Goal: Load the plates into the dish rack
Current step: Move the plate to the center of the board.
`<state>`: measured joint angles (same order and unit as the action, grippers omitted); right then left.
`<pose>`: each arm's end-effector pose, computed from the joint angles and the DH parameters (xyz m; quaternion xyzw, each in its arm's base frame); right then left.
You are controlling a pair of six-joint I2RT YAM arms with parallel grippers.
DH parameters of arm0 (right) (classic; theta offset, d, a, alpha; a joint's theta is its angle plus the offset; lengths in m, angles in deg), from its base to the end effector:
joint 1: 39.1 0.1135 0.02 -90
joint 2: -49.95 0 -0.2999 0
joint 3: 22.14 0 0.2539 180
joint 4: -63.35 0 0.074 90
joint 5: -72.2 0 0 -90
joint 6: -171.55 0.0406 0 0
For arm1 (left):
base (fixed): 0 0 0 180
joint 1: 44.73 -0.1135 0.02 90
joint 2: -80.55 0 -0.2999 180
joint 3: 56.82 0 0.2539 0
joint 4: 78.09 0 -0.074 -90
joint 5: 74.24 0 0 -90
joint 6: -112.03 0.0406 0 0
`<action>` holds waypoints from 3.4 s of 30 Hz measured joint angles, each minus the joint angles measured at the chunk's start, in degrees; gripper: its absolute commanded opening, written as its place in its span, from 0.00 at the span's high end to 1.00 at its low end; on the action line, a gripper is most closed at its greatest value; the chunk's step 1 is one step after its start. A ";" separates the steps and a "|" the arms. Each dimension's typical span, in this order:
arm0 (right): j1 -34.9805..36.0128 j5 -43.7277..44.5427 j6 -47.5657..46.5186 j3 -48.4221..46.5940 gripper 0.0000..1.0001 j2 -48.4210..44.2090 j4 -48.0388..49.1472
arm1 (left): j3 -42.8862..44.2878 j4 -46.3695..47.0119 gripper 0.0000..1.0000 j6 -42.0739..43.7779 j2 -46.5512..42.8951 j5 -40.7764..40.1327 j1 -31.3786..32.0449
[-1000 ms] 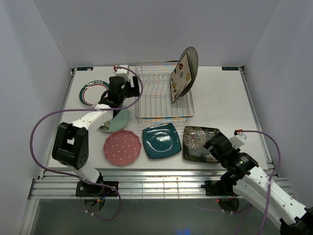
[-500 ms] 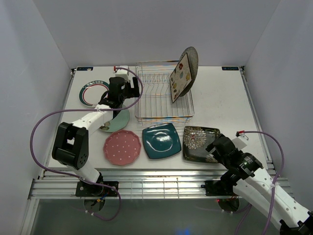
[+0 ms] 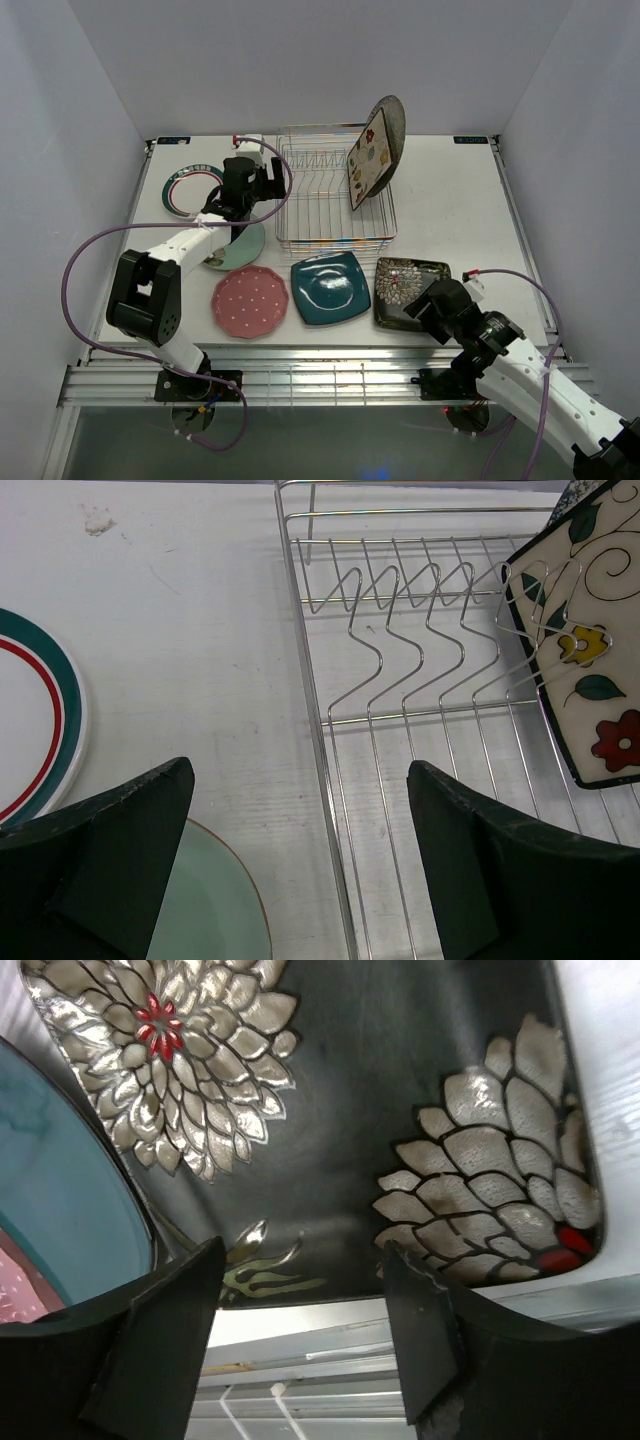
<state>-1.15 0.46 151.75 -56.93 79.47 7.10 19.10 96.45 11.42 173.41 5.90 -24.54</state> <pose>0.0731 0.0408 0.1971 0.3094 0.8793 0.1793 0.3146 0.3621 -0.1257 0.2956 0.0215 0.8290 -0.0783 0.5533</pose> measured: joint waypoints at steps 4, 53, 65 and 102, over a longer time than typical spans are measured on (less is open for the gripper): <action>0.00 -2.40 1.86 1.53 0.40 1.25 2.45 | 0.00 0.00 0.02 0.00 0.00 0.04 0.00; 33.79 26.27 -16.57 -29.38 0.20 53.66 -1.40 | 0.00 0.00 0.02 0.22 0.00 0.02 -0.07; 34.12 26.16 -14.45 -26.86 0.34 55.95 -2.56 | 0.00 0.00 0.02 0.24 0.00 0.02 -0.07; 31.95 29.07 -7.82 -22.88 0.86 53.68 -8.26 | 0.00 0.00 0.02 0.24 0.00 0.00 -0.11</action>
<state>30.81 29.53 143.92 -79.82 133.15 -1.17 19.10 96.45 11.66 173.41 5.90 -24.65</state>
